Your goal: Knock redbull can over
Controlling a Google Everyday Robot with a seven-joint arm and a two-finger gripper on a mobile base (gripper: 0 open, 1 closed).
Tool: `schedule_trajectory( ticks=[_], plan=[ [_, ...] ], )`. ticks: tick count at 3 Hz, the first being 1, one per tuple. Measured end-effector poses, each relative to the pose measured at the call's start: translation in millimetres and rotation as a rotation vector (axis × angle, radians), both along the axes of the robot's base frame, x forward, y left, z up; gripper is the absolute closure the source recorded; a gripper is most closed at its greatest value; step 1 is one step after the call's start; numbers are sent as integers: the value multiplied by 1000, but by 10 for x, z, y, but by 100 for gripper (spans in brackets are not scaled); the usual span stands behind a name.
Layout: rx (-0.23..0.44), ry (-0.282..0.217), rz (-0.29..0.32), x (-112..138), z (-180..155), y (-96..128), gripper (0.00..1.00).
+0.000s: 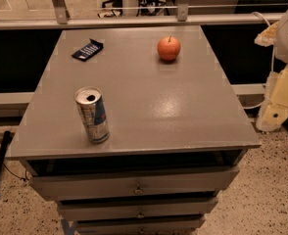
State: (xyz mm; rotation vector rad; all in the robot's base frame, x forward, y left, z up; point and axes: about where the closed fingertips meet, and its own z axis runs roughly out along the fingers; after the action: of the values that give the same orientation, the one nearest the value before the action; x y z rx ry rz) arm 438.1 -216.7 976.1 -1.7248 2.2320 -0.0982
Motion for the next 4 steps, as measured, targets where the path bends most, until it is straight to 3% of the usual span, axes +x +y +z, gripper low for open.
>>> schedule_trajectory(
  ticks=[2,3,4],
  plan=[
    [36,-1,0,9,-4,6,0],
    [164,30,-23,2,-252,206,0],
    [344,60,4,4,-451,715,0]
  ],
)
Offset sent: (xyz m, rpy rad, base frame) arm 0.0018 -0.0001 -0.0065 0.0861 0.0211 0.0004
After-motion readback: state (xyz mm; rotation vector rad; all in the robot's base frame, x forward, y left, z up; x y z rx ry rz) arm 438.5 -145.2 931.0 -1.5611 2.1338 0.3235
